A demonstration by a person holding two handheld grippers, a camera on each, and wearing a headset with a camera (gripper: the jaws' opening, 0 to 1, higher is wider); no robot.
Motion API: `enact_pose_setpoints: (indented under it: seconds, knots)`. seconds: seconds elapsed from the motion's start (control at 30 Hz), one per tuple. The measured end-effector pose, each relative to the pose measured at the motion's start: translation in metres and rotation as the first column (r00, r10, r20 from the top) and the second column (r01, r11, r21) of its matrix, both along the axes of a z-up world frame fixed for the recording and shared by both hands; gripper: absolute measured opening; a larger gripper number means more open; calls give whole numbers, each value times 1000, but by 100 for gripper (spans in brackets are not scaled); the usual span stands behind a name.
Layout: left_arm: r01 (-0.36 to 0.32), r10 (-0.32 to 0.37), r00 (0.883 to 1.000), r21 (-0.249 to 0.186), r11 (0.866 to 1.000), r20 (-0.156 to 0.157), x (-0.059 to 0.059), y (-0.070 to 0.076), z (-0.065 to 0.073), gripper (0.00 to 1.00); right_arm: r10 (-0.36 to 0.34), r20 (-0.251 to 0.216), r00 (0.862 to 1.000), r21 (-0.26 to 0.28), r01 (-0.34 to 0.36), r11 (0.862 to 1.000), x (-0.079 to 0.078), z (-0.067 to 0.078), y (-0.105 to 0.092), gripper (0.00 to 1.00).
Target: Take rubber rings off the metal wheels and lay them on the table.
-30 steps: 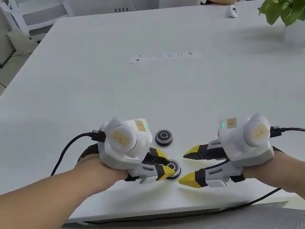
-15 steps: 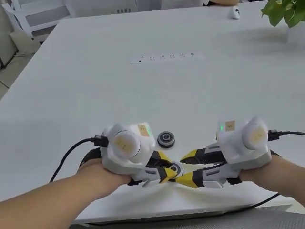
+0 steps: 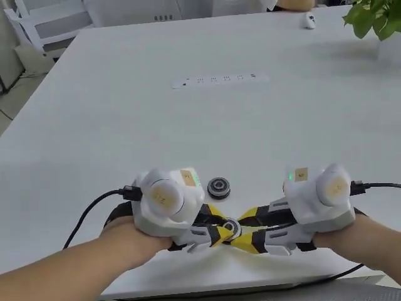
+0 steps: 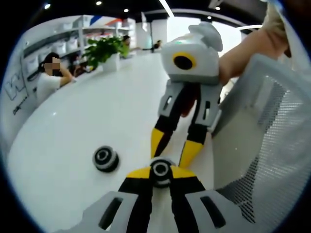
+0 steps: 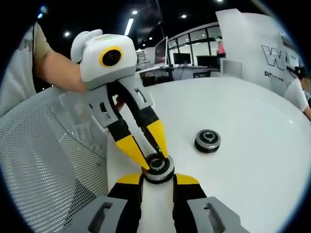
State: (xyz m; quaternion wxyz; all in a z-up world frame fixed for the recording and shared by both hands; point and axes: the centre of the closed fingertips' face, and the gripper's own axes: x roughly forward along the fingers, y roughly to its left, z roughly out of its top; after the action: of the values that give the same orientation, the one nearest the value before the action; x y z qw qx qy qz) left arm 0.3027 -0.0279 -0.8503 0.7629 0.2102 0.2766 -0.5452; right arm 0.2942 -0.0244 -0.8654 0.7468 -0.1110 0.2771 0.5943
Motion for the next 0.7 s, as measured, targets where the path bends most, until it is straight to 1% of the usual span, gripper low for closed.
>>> enact_pose_setpoints:
  seconds: [0.23, 0.43, 0.5, 0.57, 0.6, 0.7]
  knots:
    - [-2, 2, 1000, -3, 1000, 3, 0, 0, 0, 13, -20, -9, 1000, 17, 20, 1000, -1, 0, -1, 20]
    - [-3, 3, 1000, -5, 1000, 5, 0, 0, 0, 13, -27, -16, 1000, 26, 27, 999, -1, 0, -5, 16]
    - [-3, 3, 1000, -6, 1000, 5, 0, 0, 0, 13, -24, -7, 1000, 25, 24, 999, -1, 0, -6, 14]
    - [-3, 3, 1000, -6, 1000, 6, 0, 0, 0, 13, -22, 7, 1000, 17, 22, 1000, -1, -1, -8, 10]
    - [-3, 3, 1000, -7, 1000, 7, 0, 0, 0, 13, -26, 3, 1000, 21, 26, 999, -1, -1, -8, 9]
    - [-4, 4, 1000, -7, 1000, 8, 1, 0, 0, 13, -26, 15, 1000, 13, 25, 1000, 0, -1, -8, 8]
